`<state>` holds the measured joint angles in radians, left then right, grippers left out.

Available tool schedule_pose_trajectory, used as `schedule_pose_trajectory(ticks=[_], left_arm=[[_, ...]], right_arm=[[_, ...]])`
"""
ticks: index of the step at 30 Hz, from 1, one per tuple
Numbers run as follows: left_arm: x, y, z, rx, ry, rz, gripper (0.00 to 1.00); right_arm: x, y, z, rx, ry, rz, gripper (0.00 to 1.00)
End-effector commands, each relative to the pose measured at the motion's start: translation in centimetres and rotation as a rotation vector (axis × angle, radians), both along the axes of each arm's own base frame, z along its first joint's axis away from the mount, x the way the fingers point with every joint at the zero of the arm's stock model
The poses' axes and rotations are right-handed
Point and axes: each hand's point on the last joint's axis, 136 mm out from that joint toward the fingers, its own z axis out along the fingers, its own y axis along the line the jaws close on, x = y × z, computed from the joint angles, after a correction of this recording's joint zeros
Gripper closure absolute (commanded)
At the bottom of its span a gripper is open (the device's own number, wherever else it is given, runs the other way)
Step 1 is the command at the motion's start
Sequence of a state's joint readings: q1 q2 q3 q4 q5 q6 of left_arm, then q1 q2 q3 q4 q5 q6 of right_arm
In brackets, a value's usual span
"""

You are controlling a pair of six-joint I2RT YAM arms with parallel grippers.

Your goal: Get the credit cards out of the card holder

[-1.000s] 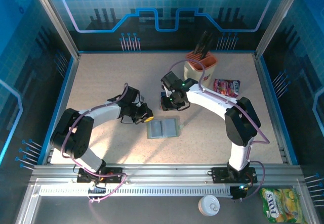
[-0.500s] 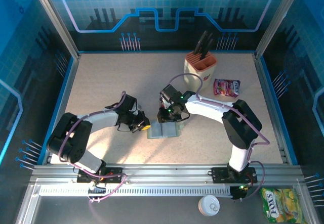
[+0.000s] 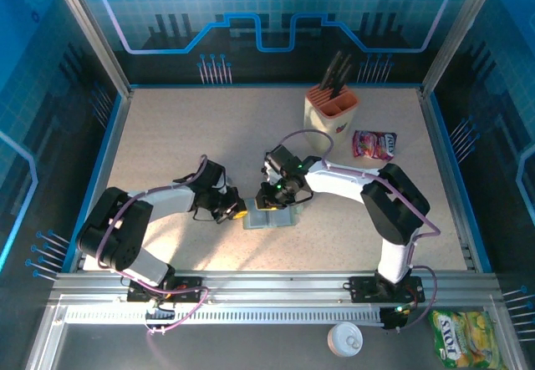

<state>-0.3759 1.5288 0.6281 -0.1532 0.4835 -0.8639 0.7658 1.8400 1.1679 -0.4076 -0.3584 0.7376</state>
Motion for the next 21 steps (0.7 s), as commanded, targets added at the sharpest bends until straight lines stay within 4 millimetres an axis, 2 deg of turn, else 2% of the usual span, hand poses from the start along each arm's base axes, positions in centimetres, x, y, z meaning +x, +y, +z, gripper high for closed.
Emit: schedule_pose_trajectory(ticks=[1, 10, 21], left_arm=[[-0.9, 0.6, -0.5, 0.039, 0.021, -0.007, 1.00], [-0.9, 0.8, -1.3, 0.059, 0.033, -0.009, 1.00], [-0.7, 0.7, -1.2, 0.062, 0.031, -0.015, 1.00]], right_arm=[[-1.2, 0.8, -0.9, 0.028, 0.055, 0.014, 0.75], [-1.5, 1.2, -1.9, 0.039, 0.084, 0.022, 0.75], [-1.3, 1.0, -2.8, 0.019, 0.084, 0.002, 0.75]])
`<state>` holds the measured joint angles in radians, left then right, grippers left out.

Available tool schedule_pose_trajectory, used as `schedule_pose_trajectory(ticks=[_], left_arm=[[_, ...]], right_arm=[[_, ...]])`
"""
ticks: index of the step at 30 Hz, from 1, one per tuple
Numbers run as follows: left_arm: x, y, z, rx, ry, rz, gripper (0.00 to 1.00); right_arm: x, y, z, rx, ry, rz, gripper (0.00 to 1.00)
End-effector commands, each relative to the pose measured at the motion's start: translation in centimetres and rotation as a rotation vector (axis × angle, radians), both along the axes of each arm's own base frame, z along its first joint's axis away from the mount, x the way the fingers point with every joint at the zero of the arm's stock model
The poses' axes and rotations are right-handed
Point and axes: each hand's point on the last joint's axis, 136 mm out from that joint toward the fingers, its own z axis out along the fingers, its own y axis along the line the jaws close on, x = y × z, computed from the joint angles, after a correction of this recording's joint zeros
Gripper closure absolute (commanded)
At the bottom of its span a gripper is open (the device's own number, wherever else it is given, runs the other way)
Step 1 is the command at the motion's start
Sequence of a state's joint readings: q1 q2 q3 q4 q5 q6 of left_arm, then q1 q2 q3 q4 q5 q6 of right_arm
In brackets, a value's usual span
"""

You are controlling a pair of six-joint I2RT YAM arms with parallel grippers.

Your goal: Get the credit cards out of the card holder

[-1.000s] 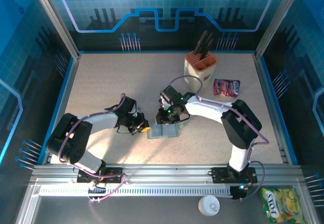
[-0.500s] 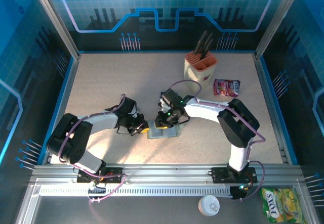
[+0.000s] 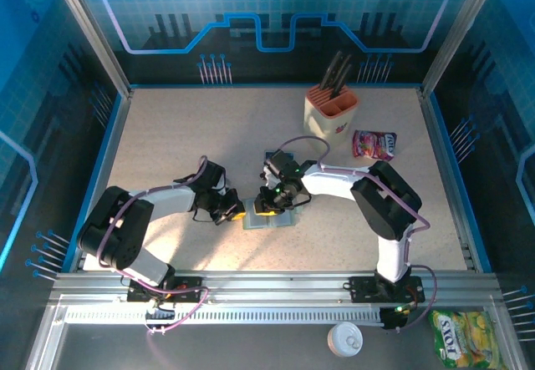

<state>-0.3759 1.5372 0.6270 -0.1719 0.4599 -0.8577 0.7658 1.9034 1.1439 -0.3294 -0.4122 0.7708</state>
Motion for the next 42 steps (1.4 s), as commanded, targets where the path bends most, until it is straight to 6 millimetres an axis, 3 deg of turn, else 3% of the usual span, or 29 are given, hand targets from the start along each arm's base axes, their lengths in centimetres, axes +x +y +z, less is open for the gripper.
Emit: schedule_pose_trajectory(ticks=[1, 30, 38, 42], left_arm=[[-0.5, 0.3, -0.6, 0.032, 0.019, -0.020, 1.00], [-0.3, 0.2, -0.4, 0.036, 0.028, -0.035, 1.00], [0.5, -0.2, 1.4, 0.018, -0.016, -0.040, 1.00], [0.7, -0.5, 2.8, 0.001, -0.042, -0.038, 0.92]], right_arm=[[-0.9, 0.1, -0.9, -0.015, 0.025, 0.006, 0.75], [-0.7, -2.6, -1.0, -0.118, -0.008, -0.035, 0.74], [-0.9, -2.7, -1.4, -0.089, 0.009, -0.045, 0.75], [-0.8, -2.7, -1.4, -0.076, 0.009, -0.048, 0.75]])
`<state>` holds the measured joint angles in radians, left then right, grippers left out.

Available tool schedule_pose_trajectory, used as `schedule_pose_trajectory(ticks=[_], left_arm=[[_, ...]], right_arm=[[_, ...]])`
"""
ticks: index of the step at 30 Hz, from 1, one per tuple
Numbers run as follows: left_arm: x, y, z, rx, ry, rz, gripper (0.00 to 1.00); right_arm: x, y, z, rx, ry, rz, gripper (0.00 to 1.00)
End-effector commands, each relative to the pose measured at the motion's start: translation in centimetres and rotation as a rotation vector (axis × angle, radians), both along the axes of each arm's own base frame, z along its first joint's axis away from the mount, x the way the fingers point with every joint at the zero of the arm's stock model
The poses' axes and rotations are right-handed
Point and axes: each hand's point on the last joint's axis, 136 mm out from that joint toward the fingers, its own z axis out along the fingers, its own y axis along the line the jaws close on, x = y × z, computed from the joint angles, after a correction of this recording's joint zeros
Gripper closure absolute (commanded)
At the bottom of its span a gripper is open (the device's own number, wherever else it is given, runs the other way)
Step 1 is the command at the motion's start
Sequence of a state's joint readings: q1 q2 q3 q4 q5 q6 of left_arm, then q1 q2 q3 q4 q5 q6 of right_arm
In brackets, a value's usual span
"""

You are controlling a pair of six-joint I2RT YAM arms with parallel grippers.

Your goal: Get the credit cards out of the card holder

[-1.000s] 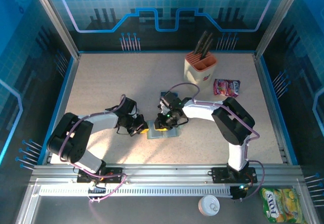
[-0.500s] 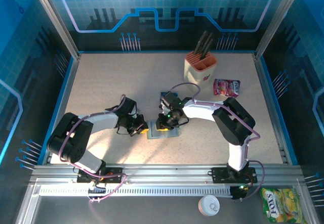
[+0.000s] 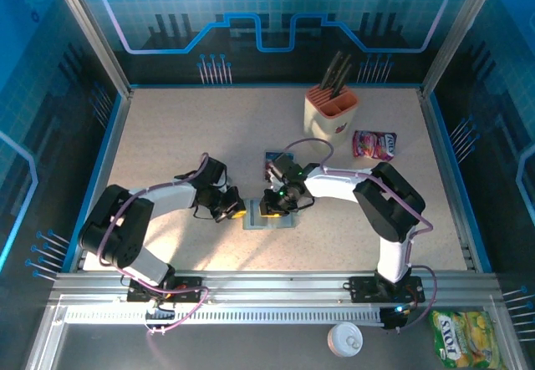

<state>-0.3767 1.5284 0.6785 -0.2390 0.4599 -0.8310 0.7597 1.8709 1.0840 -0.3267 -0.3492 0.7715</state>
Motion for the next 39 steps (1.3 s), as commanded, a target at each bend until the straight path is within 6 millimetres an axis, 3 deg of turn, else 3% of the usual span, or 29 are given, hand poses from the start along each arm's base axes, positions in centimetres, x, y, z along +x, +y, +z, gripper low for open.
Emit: schedule_pose_trajectory(ticks=[1, 8, 13, 39], left_arm=[[0.3, -0.4, 1.9, -0.010, -0.033, -0.017, 0.91], [0.2, -2.4, 2.7, -0.047, -0.039, -0.051, 0.83], [0.2, -3.4, 2.0, -0.062, -0.022, -0.061, 0.81], [-0.1, -3.1, 0.2, -0.043, 0.000, -0.050, 0.72]], right_arm=[[-0.7, -0.9, -0.5, -0.015, 0.033, -0.018, 0.75], [-0.4, -0.7, -0.2, 0.026, 0.030, -0.027, 0.75], [-0.3, -0.8, -0.2, 0.050, 0.038, -0.044, 0.76], [-0.5, -1.4, -0.9, 0.164, 0.101, -0.086, 0.77]])
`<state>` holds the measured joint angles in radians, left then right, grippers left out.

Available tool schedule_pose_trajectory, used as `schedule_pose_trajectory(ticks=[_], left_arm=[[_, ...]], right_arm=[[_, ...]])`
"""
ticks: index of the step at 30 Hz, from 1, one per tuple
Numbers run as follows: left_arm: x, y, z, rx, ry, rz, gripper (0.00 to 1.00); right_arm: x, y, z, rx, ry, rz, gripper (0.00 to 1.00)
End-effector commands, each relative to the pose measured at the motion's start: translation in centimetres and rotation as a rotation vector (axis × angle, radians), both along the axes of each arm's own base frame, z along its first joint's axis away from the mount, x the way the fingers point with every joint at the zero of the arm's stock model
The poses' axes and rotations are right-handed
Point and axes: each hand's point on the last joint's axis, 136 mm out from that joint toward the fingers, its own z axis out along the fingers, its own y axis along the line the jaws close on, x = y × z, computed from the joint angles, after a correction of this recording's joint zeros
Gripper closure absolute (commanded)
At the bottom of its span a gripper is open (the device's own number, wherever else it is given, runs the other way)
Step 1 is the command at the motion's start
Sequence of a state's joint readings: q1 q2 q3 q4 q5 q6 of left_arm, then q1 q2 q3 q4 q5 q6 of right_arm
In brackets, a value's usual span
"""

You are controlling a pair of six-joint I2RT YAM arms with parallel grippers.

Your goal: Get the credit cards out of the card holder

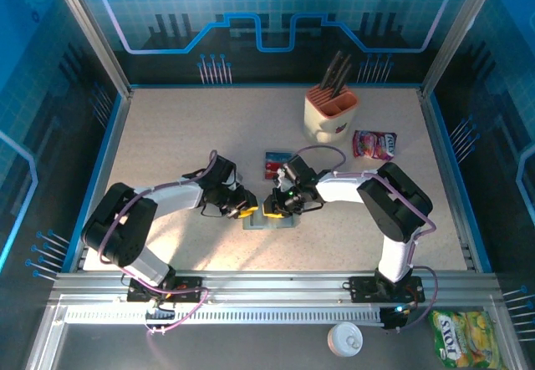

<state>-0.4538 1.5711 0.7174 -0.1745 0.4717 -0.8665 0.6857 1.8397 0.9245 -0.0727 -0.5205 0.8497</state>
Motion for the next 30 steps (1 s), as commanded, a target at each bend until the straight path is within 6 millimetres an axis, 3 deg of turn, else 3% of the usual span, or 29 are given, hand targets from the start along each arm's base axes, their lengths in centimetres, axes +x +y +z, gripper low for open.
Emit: schedule_pose_trajectory(ticks=[1, 16, 17, 23, 30], left_arm=[[-0.5, 0.0, -0.4, -0.001, 0.030, 0.006, 0.71], [-0.6, -0.4, -1.2, 0.003, 0.039, 0.002, 0.69], [-0.5, -0.4, -1.3, 0.003, 0.039, 0.002, 0.69], [-0.5, -0.9, -1.4, -0.022, 0.038, 0.007, 0.69], [-0.2, -1.2, -0.5, -0.041, 0.011, 0.001, 0.79]], right_arm=[[-0.7, -1.1, -1.1, -0.028, 0.050, -0.019, 0.77], [-0.3, -0.6, -0.8, 0.024, 0.054, -0.023, 0.77], [-1.1, -1.2, -1.6, 0.011, 0.075, -0.023, 0.77], [-1.2, -1.2, -1.6, 0.018, 0.077, -0.029, 0.78], [-1.3, -1.3, -1.6, 0.018, 0.078, -0.032, 0.78]])
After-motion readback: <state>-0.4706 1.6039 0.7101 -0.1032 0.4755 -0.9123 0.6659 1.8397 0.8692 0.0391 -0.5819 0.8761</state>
